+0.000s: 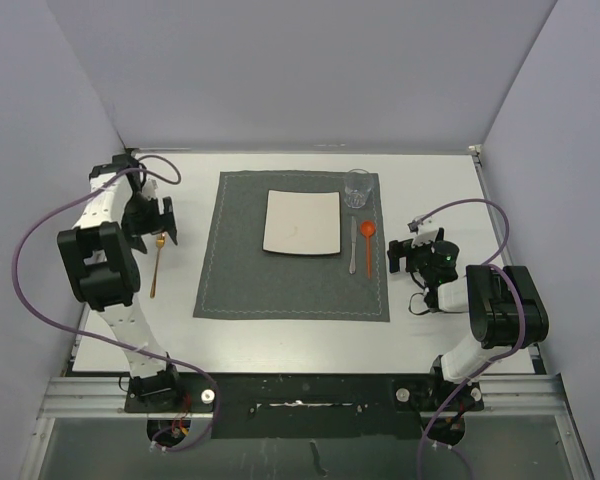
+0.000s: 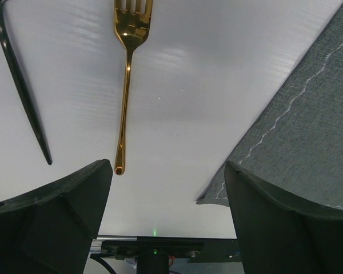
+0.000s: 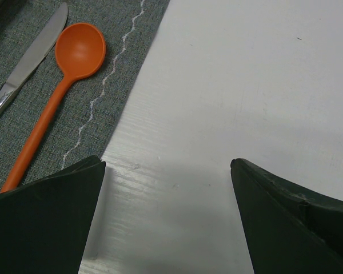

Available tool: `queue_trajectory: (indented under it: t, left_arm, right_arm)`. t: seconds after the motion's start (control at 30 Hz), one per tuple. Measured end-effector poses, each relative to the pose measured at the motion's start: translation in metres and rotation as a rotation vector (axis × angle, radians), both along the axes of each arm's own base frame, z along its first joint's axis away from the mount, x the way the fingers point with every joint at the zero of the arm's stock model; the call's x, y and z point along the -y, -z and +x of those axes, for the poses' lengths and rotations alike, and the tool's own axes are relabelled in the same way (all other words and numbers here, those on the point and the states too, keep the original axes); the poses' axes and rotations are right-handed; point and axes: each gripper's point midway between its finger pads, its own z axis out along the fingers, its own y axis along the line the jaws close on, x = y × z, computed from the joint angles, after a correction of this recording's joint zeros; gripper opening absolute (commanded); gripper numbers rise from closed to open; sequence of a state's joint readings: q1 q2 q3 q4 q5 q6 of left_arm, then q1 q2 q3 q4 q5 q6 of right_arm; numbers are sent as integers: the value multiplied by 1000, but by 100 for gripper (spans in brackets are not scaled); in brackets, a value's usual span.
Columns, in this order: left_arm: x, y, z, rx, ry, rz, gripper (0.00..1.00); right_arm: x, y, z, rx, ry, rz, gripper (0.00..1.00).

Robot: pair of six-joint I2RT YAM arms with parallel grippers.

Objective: Set the dinner table for one person
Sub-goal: Pick up the fork at the center of the board.

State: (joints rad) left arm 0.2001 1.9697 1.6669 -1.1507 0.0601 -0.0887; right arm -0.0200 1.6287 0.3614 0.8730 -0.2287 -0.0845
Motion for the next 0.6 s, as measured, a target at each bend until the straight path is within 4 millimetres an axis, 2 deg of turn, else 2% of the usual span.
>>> queue_trajectory:
  t: [0.33,0.43,0.6]
  left_arm:
    - [-2,60,-9,-183,2,-30,74]
    - [-3,66,-8,-201,3,-32,74]
    - [-6,62,0,-179,4,-26,73]
  right_arm:
    - [0,0,0,0,0,0,98]
    - [0,0,0,0,0,0,98]
    - [0,0,0,0,0,0,98]
